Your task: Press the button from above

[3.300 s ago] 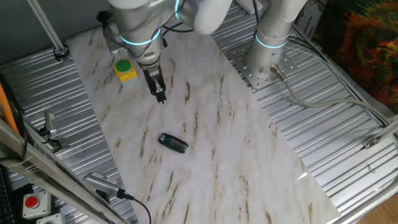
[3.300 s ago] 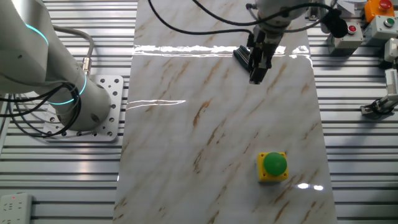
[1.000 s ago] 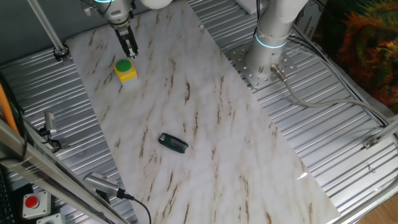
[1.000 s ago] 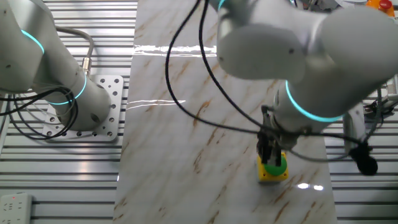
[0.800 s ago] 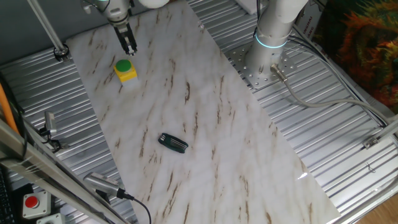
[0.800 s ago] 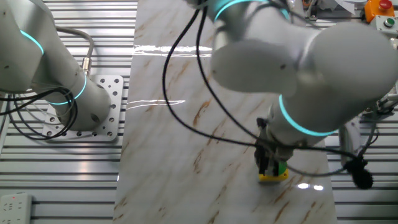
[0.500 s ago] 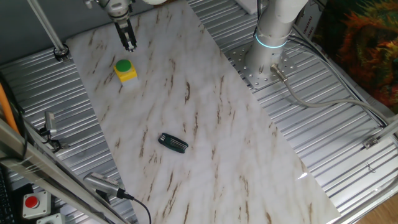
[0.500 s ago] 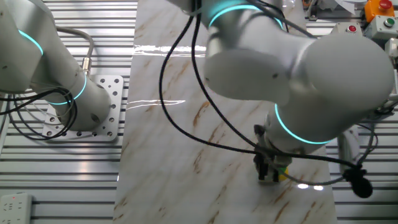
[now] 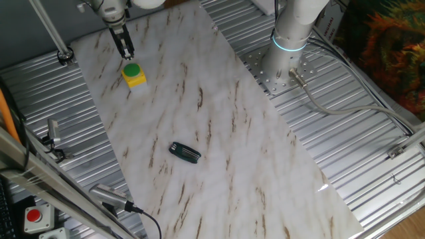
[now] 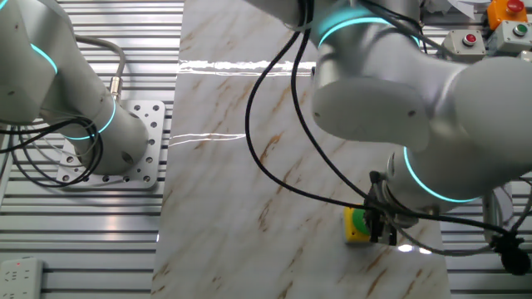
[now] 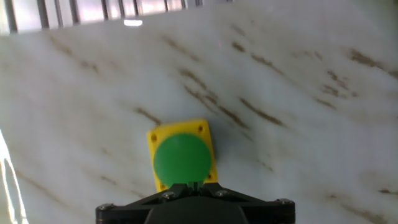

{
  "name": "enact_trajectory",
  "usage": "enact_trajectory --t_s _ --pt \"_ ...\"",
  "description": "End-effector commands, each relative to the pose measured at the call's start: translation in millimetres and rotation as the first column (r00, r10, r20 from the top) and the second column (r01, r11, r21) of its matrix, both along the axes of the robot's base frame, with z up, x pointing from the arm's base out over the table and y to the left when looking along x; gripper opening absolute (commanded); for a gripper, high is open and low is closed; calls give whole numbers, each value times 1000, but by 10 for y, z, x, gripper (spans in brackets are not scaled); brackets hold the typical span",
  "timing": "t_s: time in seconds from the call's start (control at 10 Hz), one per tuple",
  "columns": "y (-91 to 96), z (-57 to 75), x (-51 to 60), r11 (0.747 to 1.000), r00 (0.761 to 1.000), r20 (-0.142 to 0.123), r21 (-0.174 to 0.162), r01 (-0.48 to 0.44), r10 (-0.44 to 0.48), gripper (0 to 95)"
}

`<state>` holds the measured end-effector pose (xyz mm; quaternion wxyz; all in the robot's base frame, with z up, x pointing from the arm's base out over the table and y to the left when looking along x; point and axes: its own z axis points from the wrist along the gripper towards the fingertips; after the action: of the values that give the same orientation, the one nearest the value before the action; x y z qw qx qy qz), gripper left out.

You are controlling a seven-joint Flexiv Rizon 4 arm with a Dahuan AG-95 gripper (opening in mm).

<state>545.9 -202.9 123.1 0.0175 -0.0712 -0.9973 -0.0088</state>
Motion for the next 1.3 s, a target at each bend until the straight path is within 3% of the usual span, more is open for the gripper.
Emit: enact_trajectory --t_s 0.1,0.6,1.1,1.3 --pt "19 -40 42 1000 1000 -7 27 -3 3 0" --pt "89 -240 73 1000 1000 -3 31 -6 6 0" --pt "134 -274 104 1000 1000 -5 25 5 -5 0" --pt "134 -384 113 1000 1000 -4 23 4 -4 0"
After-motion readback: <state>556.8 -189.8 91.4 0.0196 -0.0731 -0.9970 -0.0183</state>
